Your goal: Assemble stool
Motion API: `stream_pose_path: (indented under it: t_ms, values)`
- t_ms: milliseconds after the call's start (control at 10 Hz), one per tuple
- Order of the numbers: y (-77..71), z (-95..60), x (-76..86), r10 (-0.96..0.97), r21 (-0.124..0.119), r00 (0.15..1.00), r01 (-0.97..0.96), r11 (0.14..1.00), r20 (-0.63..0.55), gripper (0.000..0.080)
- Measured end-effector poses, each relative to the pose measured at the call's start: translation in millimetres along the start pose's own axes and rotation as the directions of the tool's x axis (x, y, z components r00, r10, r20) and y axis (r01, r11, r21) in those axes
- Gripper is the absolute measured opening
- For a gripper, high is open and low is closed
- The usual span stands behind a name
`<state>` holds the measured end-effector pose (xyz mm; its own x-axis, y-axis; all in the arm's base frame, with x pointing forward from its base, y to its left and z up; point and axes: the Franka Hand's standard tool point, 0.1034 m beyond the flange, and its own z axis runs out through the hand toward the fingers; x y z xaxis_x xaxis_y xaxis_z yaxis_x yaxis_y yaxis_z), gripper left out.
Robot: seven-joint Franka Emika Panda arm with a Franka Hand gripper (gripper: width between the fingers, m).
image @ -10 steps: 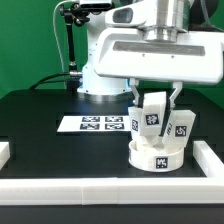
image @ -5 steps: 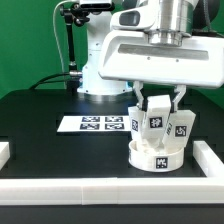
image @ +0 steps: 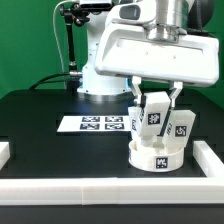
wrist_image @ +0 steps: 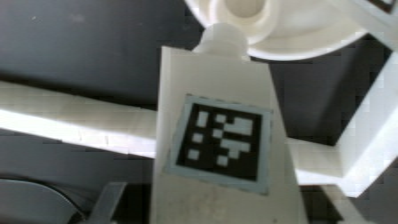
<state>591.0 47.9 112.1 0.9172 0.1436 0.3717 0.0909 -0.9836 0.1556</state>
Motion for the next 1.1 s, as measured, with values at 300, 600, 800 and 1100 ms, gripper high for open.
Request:
stream_pose_path:
  t_ms: [300,600,800,1100]
  values:
    - [-0.3,1.1,1.7,-0.007,-0.004,0.999,0.007,1.000,-0.034,0.0327]
    - [1.1,-1.9,-0.2,-0.058,-0.023,0.987,0.055,0.998,-0.153,0.0327]
    - [-1.5,-4.3,-0.9,-0.068,-0.021,0.985,0.065,0.998,-0.158,0.0327]
    - [-8.9,-2.8,-9.0,-0.077,-0.017,0.985,0.075,0.997,-0.152,0.0327]
